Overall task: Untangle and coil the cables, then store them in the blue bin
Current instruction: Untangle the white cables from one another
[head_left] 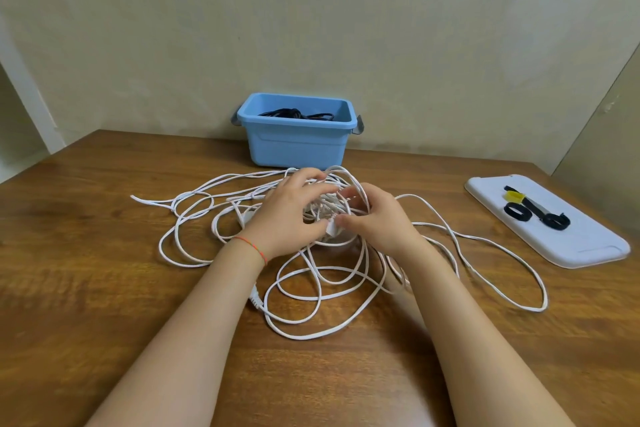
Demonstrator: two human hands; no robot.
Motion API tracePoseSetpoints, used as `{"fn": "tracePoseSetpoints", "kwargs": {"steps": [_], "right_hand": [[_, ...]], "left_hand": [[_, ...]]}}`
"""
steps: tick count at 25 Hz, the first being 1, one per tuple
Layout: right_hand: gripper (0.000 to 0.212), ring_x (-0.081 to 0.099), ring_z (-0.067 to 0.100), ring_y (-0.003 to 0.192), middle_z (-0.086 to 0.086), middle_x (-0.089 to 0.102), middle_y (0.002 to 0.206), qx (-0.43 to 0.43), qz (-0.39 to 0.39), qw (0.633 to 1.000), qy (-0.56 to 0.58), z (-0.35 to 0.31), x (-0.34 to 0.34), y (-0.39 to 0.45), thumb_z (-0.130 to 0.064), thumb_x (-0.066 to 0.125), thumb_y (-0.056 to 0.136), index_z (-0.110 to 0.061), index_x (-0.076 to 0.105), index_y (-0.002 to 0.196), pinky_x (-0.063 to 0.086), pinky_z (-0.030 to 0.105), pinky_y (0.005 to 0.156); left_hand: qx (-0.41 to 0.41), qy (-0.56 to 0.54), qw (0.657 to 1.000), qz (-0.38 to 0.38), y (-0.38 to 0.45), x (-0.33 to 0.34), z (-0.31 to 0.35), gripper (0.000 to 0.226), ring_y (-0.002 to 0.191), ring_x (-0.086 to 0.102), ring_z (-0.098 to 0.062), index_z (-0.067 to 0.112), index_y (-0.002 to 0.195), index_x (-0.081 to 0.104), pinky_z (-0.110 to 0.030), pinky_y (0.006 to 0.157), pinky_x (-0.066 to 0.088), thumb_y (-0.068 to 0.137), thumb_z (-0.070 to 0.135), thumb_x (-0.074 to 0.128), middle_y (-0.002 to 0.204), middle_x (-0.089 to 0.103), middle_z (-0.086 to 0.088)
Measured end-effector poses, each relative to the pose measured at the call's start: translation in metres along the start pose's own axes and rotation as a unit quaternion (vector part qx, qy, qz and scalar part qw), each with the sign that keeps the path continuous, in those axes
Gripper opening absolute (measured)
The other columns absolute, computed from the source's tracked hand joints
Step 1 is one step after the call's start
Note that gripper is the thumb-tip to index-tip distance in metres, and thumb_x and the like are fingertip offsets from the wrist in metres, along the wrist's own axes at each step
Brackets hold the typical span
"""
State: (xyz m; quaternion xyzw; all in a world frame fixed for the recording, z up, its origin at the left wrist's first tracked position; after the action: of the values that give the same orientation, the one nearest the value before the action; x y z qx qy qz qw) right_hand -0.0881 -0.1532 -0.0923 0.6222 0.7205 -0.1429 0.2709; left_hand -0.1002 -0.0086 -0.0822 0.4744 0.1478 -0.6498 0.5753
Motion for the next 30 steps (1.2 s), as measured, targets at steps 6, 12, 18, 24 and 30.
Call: {"fn": "tracePoseSetpoints", "kwargs": {"steps": [6, 12, 18, 24, 30], "right_hand": [[0.029, 0.063, 0.005, 0.076, -0.01, 0.066, 0.088, -0.014, 0.048, 0.998, 0.042, -0.003, -0.006, -0.002, -0.007, 0.071, 0.084, -0.024, 0.064, 0.108, 0.047, 0.014, 0.061], [0.036, 0.064, 0.005, 0.085, -0.011, 0.067, 0.098, -0.002, 0.046, 0.999, 0.028, -0.001, -0.004, 0.0, -0.011, 0.071, 0.086, -0.024, 0.062, 0.118, 0.05, 0.017, 0.066], [0.023, 0.062, 0.008, 0.083, -0.005, 0.064, 0.099, 0.021, 0.017, 0.999, -0.024, 0.007, 0.004, 0.003, -0.018, 0.059, 0.094, -0.023, 0.059, 0.117, 0.045, 0.019, 0.06], [0.025, 0.062, 0.004, 0.078, -0.009, 0.065, 0.102, -0.001, 0.026, 0.999, 0.022, 0.002, 0.0, 0.0, -0.022, 0.067, 0.092, -0.027, 0.06, 0.115, 0.044, 0.012, 0.055], [0.035, 0.063, 0.006, 0.098, -0.009, 0.067, 0.109, -0.013, 0.03, 0.997, 0.069, -0.001, 0.001, 0.001, -0.016, 0.065, 0.091, -0.025, 0.061, 0.124, 0.049, 0.017, 0.071]], "left_hand": [[-0.037, -0.012, 0.999, -0.02, -0.002, 0.001, -0.003, 0.072, 0.128, 0.039, -0.01, 0.037, 0.138, 0.047, -0.028, 0.102, 0.04, 0.077, 0.035, 0.083, 0.143, 0.029, 0.009], [-0.073, -0.012, 0.997, -0.014, -0.003, 0.004, -0.015, 0.055, 0.119, 0.045, -0.012, 0.037, 0.118, 0.056, -0.028, 0.092, 0.042, 0.072, 0.047, 0.084, 0.131, 0.04, 0.008], [-0.06, 0.058, 0.996, -0.014, -0.001, 0.012, -0.012, 0.06, 0.112, 0.044, -0.01, 0.034, 0.124, 0.057, -0.031, 0.089, 0.049, 0.073, 0.053, 0.08, 0.122, 0.043, 0.008], [-0.049, 0.06, 0.991, 0.108, -0.003, -0.005, -0.009, 0.035, 0.09, 0.052, -0.011, 0.026, 0.094, 0.062, -0.026, 0.066, 0.049, 0.078, 0.055, 0.075, 0.104, 0.051, 0.007], [-0.065, 0.049, 0.992, 0.099, -0.004, 0.0, -0.006, 0.038, 0.104, 0.05, -0.011, 0.024, 0.097, 0.067, -0.027, 0.073, 0.047, 0.079, 0.058, 0.071, 0.112, 0.051, 0.007]]}}
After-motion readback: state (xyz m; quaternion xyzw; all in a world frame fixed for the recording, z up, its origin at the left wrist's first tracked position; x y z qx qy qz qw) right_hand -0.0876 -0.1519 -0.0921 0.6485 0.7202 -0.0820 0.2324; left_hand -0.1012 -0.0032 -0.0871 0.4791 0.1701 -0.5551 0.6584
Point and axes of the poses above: each hand's wrist, its own y-axis towards the middle knuckle, its own x-axis out of the palm, z = x × y, the point moved 8 cm from there along y, towards the middle knuckle
